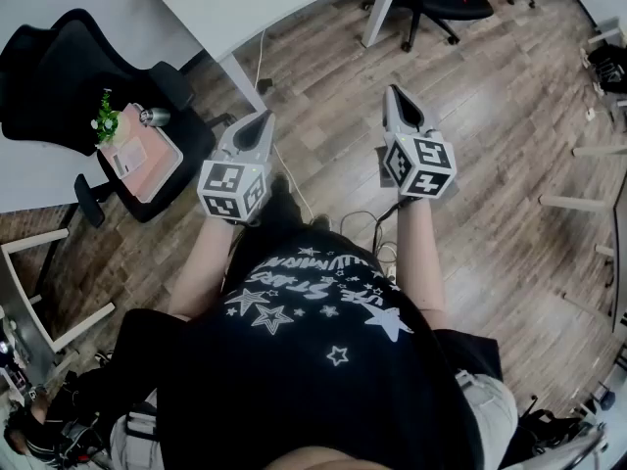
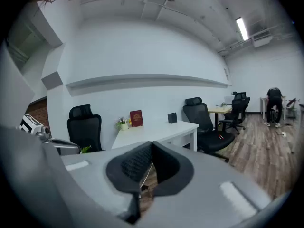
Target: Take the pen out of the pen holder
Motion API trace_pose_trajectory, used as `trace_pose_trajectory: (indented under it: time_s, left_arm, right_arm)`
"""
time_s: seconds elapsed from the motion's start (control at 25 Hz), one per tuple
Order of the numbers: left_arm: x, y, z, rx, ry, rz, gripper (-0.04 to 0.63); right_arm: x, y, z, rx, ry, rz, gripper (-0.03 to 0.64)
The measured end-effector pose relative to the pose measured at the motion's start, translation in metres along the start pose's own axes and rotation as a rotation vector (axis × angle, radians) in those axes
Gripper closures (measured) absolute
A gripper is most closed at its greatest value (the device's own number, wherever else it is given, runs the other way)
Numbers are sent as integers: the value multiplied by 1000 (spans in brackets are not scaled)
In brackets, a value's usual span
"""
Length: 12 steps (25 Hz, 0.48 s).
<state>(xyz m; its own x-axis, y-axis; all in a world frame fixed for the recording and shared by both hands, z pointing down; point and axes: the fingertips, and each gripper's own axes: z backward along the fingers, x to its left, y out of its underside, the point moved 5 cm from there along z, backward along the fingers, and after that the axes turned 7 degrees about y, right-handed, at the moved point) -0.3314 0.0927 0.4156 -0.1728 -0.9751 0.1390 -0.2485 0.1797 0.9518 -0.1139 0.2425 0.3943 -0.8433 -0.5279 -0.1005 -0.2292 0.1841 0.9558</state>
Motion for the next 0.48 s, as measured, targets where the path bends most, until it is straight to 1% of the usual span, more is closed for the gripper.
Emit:
trace_pose_trajectory:
  time_s: [0.12, 0.28, 0.48]
  left_arm:
    - [-4, -4, 4, 8, -10, -4, 584]
    - [-9, -9, 10, -6, -9, -7, 584]
    - [-12, -6, 13, 2, -14, 11, 584]
  right_arm:
    - [3, -2, 6, 0, -11, -5, 612]
    - [4, -4, 12, -4, -22, 0, 612]
    - [2, -2, 17, -8, -19, -13, 612]
